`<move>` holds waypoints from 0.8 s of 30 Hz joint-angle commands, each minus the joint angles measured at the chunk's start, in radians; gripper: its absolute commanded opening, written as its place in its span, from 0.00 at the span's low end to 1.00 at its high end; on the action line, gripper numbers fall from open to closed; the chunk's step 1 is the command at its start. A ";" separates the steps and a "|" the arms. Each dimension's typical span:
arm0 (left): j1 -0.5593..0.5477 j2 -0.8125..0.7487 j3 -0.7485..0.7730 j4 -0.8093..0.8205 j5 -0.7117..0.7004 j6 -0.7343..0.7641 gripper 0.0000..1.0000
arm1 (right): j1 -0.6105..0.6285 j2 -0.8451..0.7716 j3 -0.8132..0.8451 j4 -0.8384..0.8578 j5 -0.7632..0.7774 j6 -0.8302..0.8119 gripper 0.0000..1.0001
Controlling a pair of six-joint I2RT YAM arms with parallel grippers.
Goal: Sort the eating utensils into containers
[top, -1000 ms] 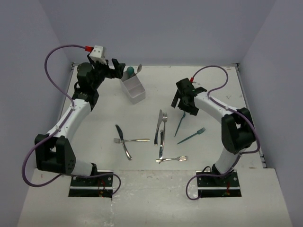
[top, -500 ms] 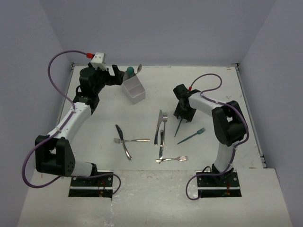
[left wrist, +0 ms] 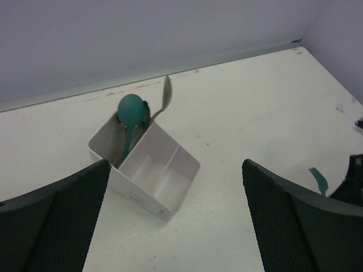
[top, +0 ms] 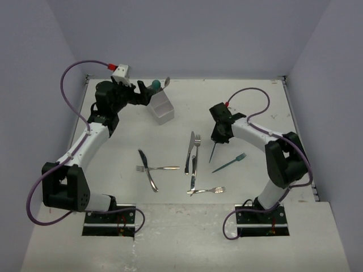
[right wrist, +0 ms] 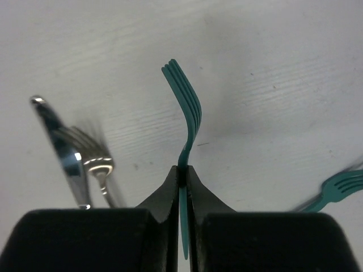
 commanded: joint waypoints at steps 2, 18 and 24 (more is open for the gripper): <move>-0.039 -0.013 -0.018 0.007 0.275 -0.011 1.00 | 0.010 -0.195 -0.056 0.281 -0.081 -0.170 0.00; -0.312 0.194 0.022 0.239 0.536 -0.200 1.00 | 0.008 -0.309 0.169 0.349 -0.345 -0.211 0.00; -0.320 0.239 0.046 0.306 0.496 -0.263 0.91 | 0.010 -0.311 0.161 0.427 -0.469 -0.164 0.00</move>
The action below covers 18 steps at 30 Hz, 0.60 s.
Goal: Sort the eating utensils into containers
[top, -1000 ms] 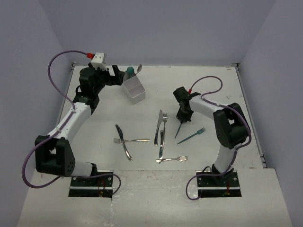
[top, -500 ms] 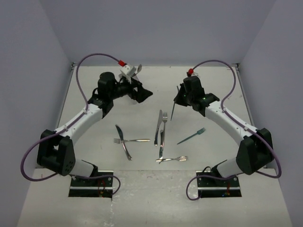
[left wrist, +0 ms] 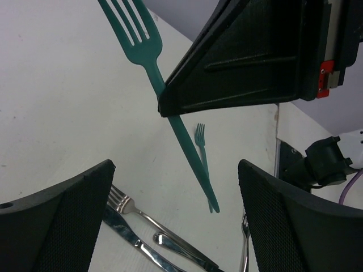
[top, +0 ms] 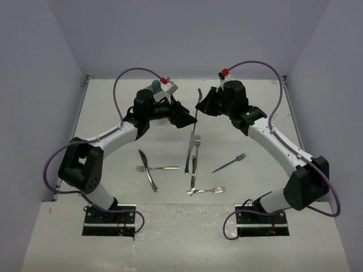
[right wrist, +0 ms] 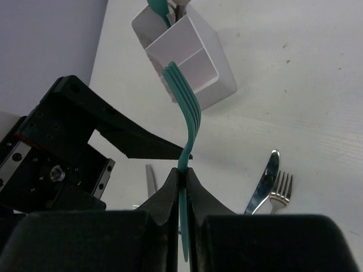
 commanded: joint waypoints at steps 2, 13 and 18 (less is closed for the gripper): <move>-0.011 0.029 0.059 0.128 0.010 -0.071 0.88 | 0.004 -0.031 0.035 0.081 -0.090 0.036 0.00; -0.018 0.070 0.102 0.140 -0.030 -0.075 0.06 | 0.006 -0.036 0.025 0.141 -0.141 0.041 0.00; -0.017 0.044 0.099 0.148 -0.051 -0.009 0.00 | 0.006 -0.022 0.051 0.098 -0.127 -0.007 0.23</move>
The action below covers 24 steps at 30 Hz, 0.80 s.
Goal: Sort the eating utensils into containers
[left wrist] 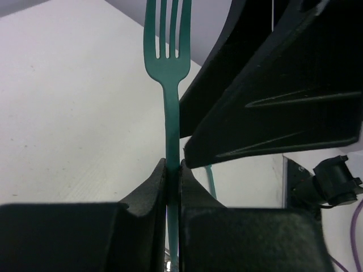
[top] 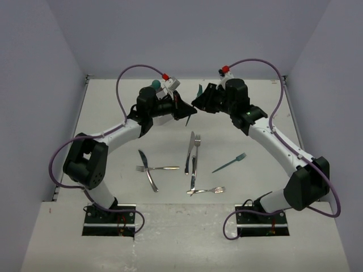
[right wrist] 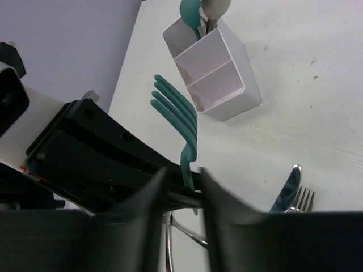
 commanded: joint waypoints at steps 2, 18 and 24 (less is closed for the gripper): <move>0.000 -0.041 0.030 0.021 -0.088 0.172 0.00 | 0.012 -0.027 0.061 -0.002 -0.039 -0.049 0.64; 0.279 0.156 0.155 0.087 -0.068 0.627 0.00 | -0.140 -0.222 0.051 -0.106 0.020 -0.109 0.99; 0.283 0.259 0.286 -0.088 -0.051 0.812 0.00 | -0.176 -0.218 0.074 -0.206 0.021 -0.164 0.99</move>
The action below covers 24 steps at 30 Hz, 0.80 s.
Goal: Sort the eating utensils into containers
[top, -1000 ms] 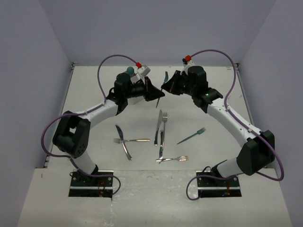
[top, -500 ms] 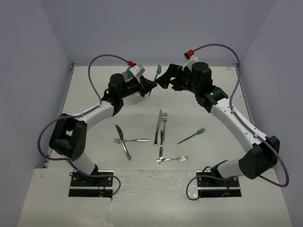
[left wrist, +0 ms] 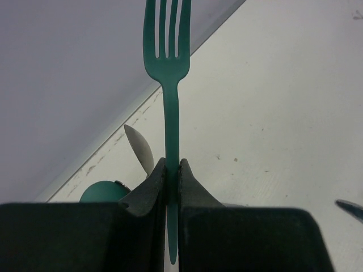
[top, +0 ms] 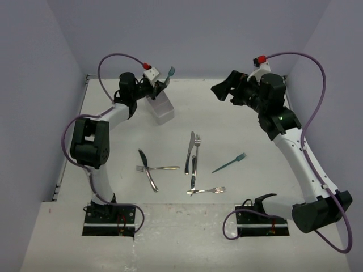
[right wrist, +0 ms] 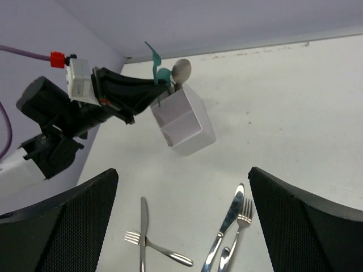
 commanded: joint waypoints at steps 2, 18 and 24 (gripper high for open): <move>-0.005 0.064 0.100 -0.060 0.011 0.179 0.00 | -0.010 0.018 0.023 -0.098 0.010 -0.056 0.99; 0.009 0.075 0.003 -0.054 0.014 0.240 0.00 | -0.012 0.045 0.032 -0.120 0.061 -0.065 0.99; 0.015 0.073 -0.014 -0.053 0.009 0.231 0.09 | -0.012 0.053 0.021 -0.120 0.061 -0.062 0.99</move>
